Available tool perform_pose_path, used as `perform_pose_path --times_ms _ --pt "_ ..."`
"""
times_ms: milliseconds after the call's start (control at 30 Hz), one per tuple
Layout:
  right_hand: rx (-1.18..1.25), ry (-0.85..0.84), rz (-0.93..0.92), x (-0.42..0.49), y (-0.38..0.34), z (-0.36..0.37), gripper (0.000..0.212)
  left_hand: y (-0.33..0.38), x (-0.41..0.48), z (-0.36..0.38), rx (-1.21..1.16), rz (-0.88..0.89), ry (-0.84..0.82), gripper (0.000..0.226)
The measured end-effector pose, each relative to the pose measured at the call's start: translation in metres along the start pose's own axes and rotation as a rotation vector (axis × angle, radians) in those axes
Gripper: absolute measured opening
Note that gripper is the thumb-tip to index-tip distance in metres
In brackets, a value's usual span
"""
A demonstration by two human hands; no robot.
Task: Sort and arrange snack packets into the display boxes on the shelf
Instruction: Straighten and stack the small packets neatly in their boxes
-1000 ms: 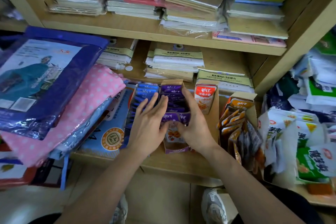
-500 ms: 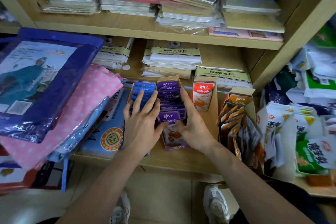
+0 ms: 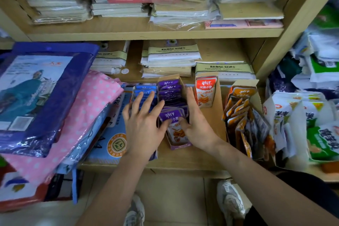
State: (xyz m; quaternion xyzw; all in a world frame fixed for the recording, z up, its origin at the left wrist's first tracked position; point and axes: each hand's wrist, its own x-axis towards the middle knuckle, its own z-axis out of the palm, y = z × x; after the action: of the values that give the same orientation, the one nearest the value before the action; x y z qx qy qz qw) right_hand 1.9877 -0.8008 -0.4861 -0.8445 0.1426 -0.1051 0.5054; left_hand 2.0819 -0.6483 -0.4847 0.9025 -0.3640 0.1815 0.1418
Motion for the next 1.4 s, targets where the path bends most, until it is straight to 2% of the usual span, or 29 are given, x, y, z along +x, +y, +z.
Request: perform_pose_path --times_ms 100,200,400,467,567,700,767,1000,1233,1300,1333,1400 --pt "-0.079 0.069 -0.025 -0.001 0.002 0.001 0.092 -0.001 0.002 0.001 -0.045 0.008 -0.019 0.056" --pt "-0.072 0.122 -0.047 -0.005 0.001 0.002 0.077 -0.002 0.004 0.002 -0.085 0.042 -0.009 0.049" --pt "-0.202 0.149 -0.091 -0.011 0.001 -0.005 0.053 0.004 0.000 -0.012 -0.153 0.045 0.096 0.039" --pt "-0.227 0.146 -0.107 -0.009 0.003 -0.008 0.050 0.006 -0.007 -0.020 -0.229 0.128 0.111 0.030" --pt "-0.245 0.153 -0.138 -0.005 0.003 -0.009 0.045 0.006 -0.028 -0.025 -0.280 0.330 -0.009 0.021" --pt "-0.291 0.137 -0.182 -0.002 0.006 -0.013 0.043 0.007 -0.061 -0.020 -0.036 0.487 -0.267 0.063" --pt "-0.317 0.124 -0.209 -0.001 0.008 -0.015 0.043 0.007 -0.068 -0.019 0.020 0.494 -0.318 0.070" --pt "-0.393 0.077 -0.248 -0.024 0.004 -0.017 0.048 0.002 -0.089 -0.024 -0.113 0.531 -0.299 0.038" --pt "-0.254 0.016 -0.285 -0.080 0.006 -0.005 0.050 0.006 -0.123 -0.040 -0.288 0.569 -0.290 0.014" --pt "-0.212 0.015 -0.289 -0.093 0.004 -0.002 0.052 0.008 -0.129 -0.046 -0.360 0.498 -0.205 0.007" --pt "-0.187 0.025 -0.283 -0.097 0.004 -0.001 0.054 0.007 -0.128 -0.049 -0.427 0.395 -0.118 0.006" --pt "-0.133 0.047 -0.255 -0.101 0.003 0.001 0.055 0.002 -0.121 -0.051 -0.549 0.138 0.021 0.021"
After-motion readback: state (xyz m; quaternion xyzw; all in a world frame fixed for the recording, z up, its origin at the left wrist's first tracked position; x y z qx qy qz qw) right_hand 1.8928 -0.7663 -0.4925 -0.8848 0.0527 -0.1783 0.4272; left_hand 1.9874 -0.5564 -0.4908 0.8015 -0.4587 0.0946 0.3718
